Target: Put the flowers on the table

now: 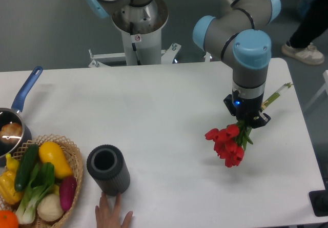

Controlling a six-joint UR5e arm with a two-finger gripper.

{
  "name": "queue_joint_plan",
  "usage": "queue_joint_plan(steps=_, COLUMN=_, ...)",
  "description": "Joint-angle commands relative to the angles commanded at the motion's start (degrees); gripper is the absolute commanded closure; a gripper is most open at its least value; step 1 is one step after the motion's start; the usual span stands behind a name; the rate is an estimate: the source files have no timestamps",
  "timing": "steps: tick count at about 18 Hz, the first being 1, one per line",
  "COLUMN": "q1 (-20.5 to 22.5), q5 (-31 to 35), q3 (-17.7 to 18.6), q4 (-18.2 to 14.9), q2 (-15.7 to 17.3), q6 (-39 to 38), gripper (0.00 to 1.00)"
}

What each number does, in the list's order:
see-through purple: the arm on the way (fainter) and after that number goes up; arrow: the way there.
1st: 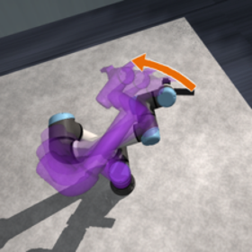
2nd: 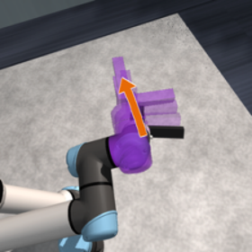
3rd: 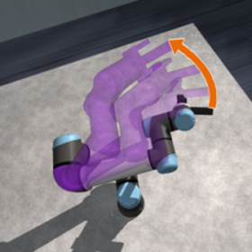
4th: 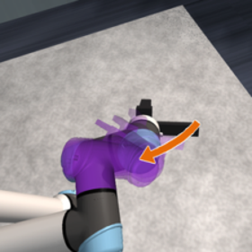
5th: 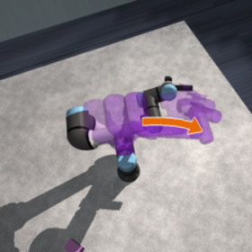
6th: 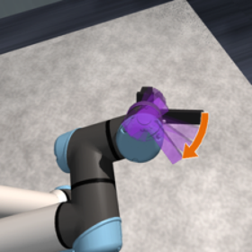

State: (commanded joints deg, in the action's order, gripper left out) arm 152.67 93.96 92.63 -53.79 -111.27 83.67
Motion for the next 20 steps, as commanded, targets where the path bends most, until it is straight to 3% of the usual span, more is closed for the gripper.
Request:
queue_joint_plan(steps=11, q1=-0.26, q5=-2.10, q3=2.29, q4=-0.53, q2=-1.67, q6=-0.88, gripper=0.85)
queue_joint_plan(steps=14, q1=-1.14, q5=-2.46, q3=2.29, q4=0.00, q2=-3.16, q6=-3.77, gripper=0.81)
queue_joint_plan(steps=17, q1=-1.14, q5=-5.78, q3=2.29, q4=0.00, q2=-3.60, q6=-6.67, gripper=0.60)
queue_joint_plan(steps=19, q1=-0.79, q5=-7.64, q3=2.29, q4=0.09, q2=-3.52, q6=-6.77, gripper=0.40)
queue_joint_plan(steps=20, q1=-0.70, q5=-7.73, q3=2.29, q4=0.18, q2=-3.52, q6=-6.77, gripper=0.06)
